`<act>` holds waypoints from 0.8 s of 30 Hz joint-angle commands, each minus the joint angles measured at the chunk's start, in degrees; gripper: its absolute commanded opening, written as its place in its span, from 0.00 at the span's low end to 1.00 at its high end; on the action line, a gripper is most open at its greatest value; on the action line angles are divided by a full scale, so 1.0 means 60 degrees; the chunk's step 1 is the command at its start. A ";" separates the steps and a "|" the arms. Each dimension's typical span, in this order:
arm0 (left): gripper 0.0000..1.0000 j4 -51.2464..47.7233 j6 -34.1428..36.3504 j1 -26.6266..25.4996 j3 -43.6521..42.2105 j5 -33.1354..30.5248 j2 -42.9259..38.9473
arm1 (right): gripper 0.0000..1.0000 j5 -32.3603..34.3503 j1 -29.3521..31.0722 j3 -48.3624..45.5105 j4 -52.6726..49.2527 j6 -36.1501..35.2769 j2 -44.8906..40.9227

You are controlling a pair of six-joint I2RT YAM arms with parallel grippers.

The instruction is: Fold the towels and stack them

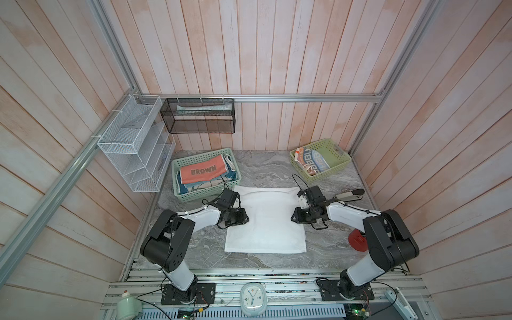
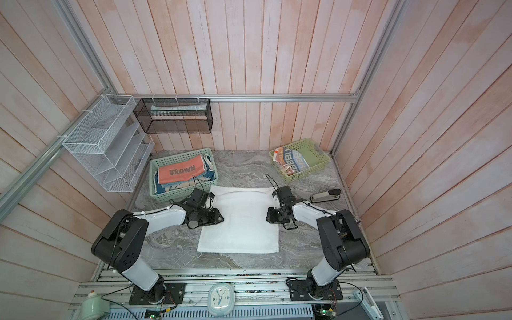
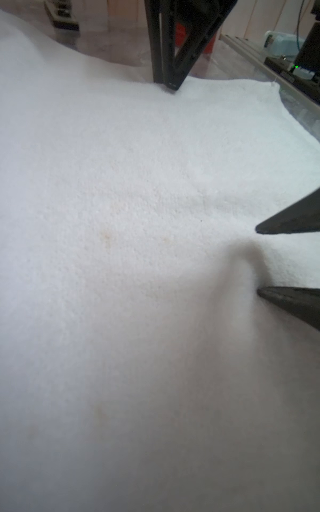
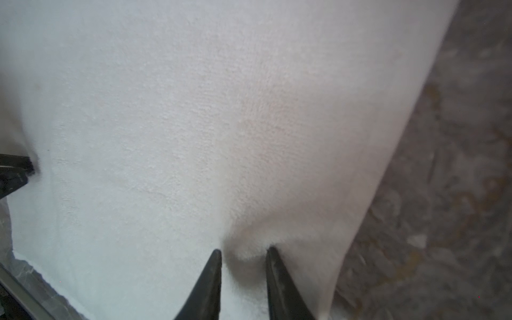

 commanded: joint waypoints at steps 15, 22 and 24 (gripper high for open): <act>0.46 -0.0244 0.1217 0.2470 0.0939 0.0603 -0.0777 | 0.41 0.0139 -0.1613 0.0692 0.0865 -0.0470 -0.0853; 0.49 0.0307 0.1600 0.2763 0.1827 0.0831 0.0566 | 0.45 -0.0513 -0.2088 0.1420 0.1654 -0.0669 0.0334; 0.49 0.0610 0.1566 0.2820 0.1888 0.1160 0.0811 | 0.45 -0.0687 -0.2088 0.1602 0.1654 -0.0716 0.0686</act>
